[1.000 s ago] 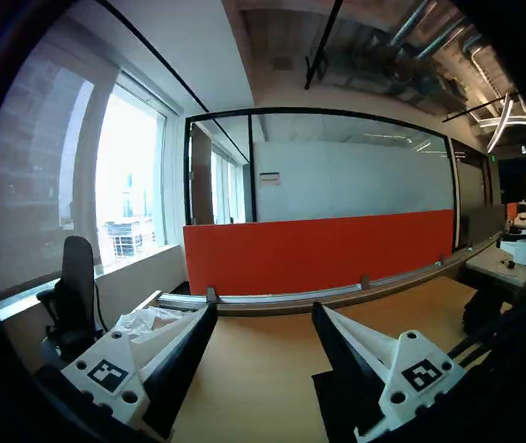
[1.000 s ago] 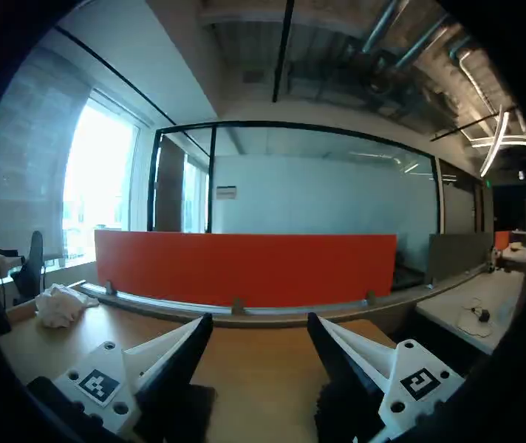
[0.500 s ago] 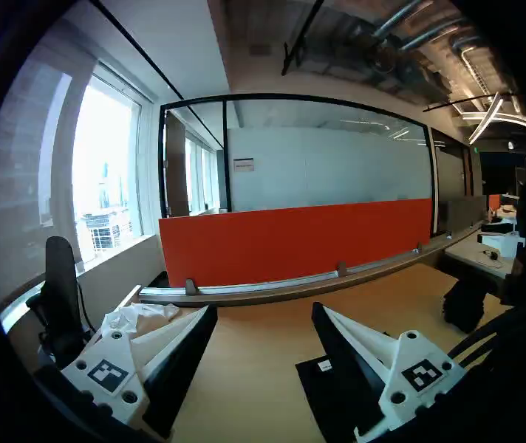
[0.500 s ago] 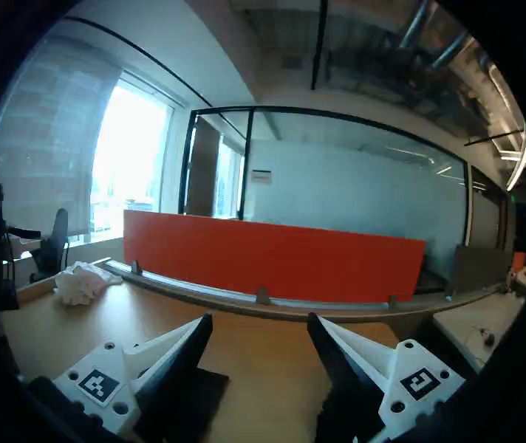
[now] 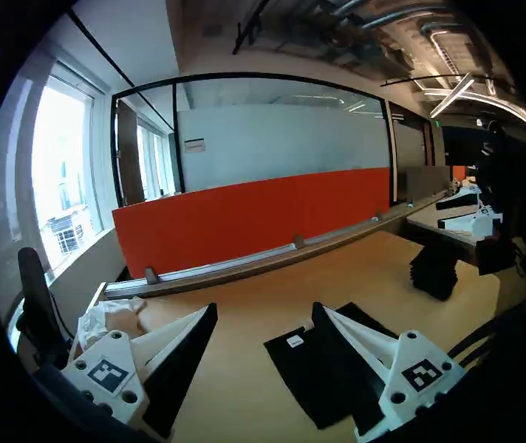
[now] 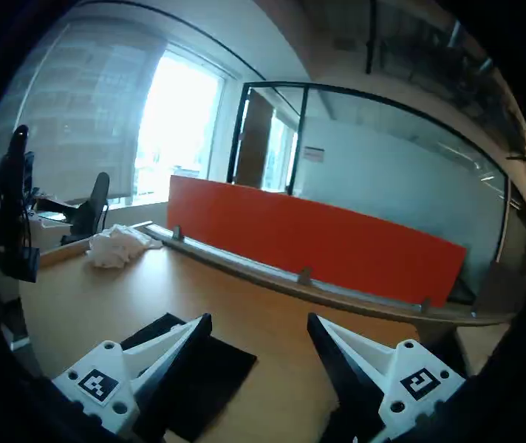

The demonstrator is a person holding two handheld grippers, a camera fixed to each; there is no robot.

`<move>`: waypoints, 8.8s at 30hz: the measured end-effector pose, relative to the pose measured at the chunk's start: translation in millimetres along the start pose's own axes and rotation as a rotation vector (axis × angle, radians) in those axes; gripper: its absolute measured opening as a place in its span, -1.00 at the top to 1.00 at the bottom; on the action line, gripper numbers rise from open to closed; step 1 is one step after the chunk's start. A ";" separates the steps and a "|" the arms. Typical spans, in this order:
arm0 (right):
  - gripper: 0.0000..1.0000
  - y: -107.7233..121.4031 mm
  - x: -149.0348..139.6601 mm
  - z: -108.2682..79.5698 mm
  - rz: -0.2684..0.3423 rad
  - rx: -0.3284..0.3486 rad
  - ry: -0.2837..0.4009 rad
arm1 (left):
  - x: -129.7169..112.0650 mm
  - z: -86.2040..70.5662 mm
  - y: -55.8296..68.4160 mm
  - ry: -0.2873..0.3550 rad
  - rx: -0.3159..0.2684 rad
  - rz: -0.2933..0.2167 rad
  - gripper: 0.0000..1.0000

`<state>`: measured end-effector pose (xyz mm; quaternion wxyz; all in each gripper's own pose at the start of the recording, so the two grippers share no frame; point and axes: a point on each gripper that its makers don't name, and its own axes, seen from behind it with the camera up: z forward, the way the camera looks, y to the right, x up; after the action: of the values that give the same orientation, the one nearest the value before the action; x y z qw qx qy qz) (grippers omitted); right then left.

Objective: Fold towel

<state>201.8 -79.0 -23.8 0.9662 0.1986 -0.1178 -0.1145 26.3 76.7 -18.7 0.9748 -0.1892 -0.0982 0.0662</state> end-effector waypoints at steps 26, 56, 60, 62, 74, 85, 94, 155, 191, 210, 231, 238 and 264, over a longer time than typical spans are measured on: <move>-1.00 -39.9 -87.0 14.1 -0.059 0.140 -0.161 | -71.3 20.9 34.4 -0.108 -0.093 0.053 -0.90; -1.00 -84.2 -215.3 36.3 -0.089 0.237 -0.352 | -204.2 38.7 86.3 -0.327 -0.225 0.099 -0.90; -1.00 -89.7 -231.2 37.9 -0.100 0.254 -0.376 | -221.5 41.1 89.9 -0.355 -0.238 0.109 -0.90; -1.00 -92.7 -238.8 39.1 -0.104 0.262 -0.388 | -229.6 42.1 91.4 -0.367 -0.242 0.114 -0.90; -1.00 -115.1 -282.1 44.5 -0.100 0.314 -0.462 | -272.9 43.4 104.4 -0.456 -0.294 0.129 -0.90; -1.00 -122.0 -312.6 41.7 -0.096 0.344 -0.525 | -303.0 40.5 112.5 -0.531 -0.322 0.134 -0.90; -0.99 -122.8 -327.8 38.1 -0.092 0.359 -0.559 | -318.3 35.3 118.3 -0.584 -0.342 0.138 -0.90; 0.65 -129.8 -333.0 30.7 -0.027 0.396 -0.593 | -321.7 31.6 135.8 -0.689 -0.322 0.097 0.71; 0.65 -106.3 -210.2 4.0 -0.003 0.338 -0.420 | -202.1 13.7 120.5 -0.578 -0.255 0.007 0.71; 0.65 -95.2 -163.8 -14.7 0.016 0.324 -0.366 | -159.9 5.7 120.2 -0.537 -0.263 -0.010 0.71; 0.65 -94.1 -154.6 -20.2 0.012 0.325 -0.360 | -150.7 -1.6 122.4 -0.529 -0.271 -0.026 0.71; 0.65 -92.6 -158.2 -17.8 0.010 0.324 -0.370 | -152.7 0.6 124.5 -0.535 -0.272 -0.038 0.71; 0.65 -81.6 -196.5 27.5 0.021 0.300 -0.456 | -188.2 50.1 119.8 -0.603 -0.234 -0.071 0.71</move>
<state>-5.8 -109.1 -68.5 0.8757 0.3072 -0.3501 -0.1276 -178.4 173.3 -50.2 0.8751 -0.2685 -0.3959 0.0734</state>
